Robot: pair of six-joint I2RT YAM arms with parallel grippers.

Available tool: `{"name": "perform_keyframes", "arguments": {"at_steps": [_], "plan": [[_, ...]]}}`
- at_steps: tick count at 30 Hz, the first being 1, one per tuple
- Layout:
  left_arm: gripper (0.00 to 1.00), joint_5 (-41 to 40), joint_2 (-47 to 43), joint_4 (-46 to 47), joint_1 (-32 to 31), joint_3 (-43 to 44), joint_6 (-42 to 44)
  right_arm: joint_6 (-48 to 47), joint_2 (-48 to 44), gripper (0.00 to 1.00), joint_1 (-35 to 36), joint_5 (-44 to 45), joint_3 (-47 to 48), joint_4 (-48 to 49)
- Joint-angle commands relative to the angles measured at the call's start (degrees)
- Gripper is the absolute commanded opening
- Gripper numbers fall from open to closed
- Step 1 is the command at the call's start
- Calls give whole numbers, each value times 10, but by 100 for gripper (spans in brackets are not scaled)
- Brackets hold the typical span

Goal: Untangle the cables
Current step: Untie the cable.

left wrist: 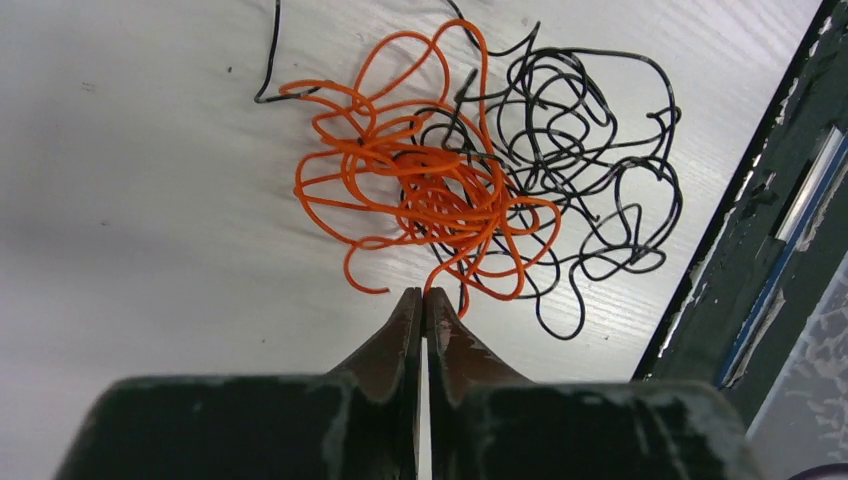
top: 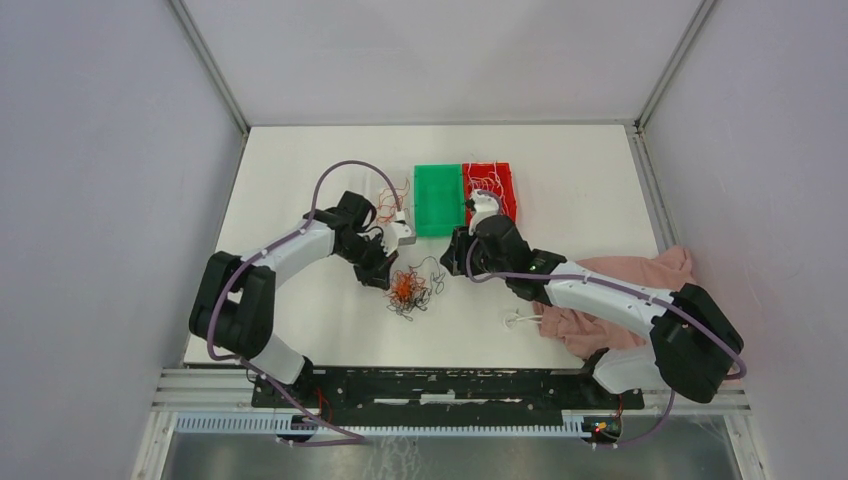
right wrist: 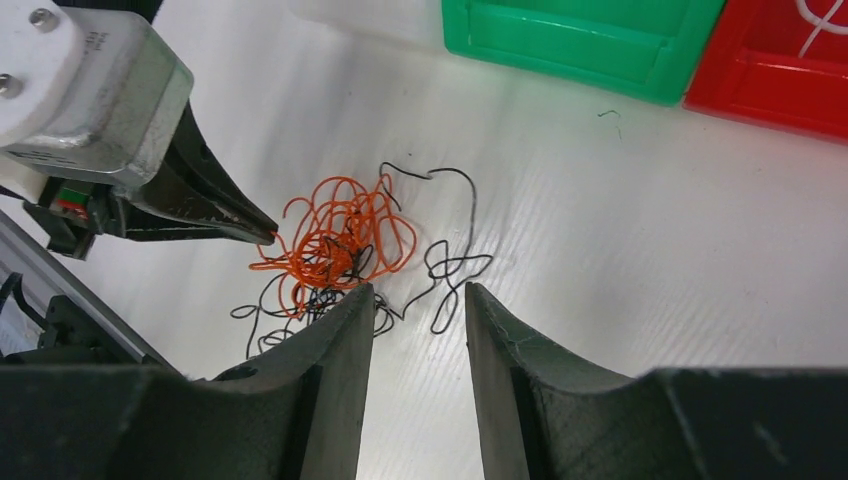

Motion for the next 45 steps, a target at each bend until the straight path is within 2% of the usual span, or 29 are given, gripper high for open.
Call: {"name": "perform_keyframes", "arguments": {"at_steps": [1, 10, 19, 28, 38, 45], "plan": [[3, 22, -17, 0, -1, 34, 7, 10, -25, 46, 3, -3, -5, 54], [3, 19, -135, -106, -1, 109, 25, -29, 8, 61, 9, -92, 0, 210], [3, 44, -177, -175, -1, 177, 9, -87, 35, 69, 44, -170, 9, 347], [3, 101, -190, -187, -2, 216, -54, -118, 34, 69, 89, -100, 7, 351], [3, 151, -205, -232, -2, 227, -76, -178, 13, 65, 133, 85, -17, 398], [3, 158, -228, -236, -2, 213, -91, -174, 15, 65, 135, 109, -28, 425]]}}
